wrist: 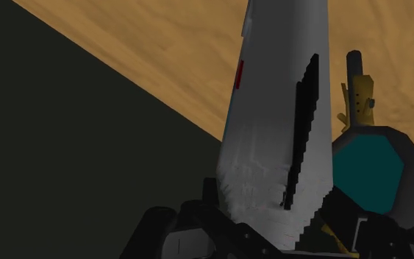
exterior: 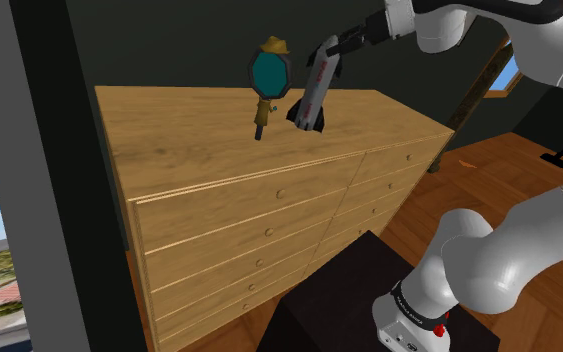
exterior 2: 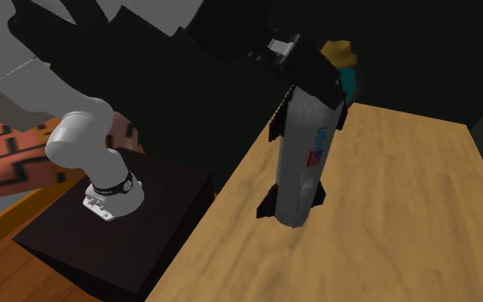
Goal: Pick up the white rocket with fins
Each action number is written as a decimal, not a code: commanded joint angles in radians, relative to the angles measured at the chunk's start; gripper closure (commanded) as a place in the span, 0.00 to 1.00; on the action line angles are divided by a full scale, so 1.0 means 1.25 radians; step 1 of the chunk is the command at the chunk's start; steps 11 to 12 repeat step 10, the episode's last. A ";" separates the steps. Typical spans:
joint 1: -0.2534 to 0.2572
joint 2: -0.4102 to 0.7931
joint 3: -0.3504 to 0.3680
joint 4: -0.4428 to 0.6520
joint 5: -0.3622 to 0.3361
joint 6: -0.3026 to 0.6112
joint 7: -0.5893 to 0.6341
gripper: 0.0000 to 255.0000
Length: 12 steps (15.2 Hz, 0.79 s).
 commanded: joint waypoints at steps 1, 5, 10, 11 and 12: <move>0.000 0.005 0.002 0.024 -0.004 -0.016 0.011 1.00; 0.000 0.016 0.002 0.073 -0.011 -0.053 0.032 1.00; 0.001 0.027 0.000 0.115 -0.015 -0.083 0.048 1.00; 0.001 0.027 0.000 0.115 -0.015 -0.083 0.048 1.00; 0.001 0.027 0.000 0.115 -0.015 -0.083 0.048 1.00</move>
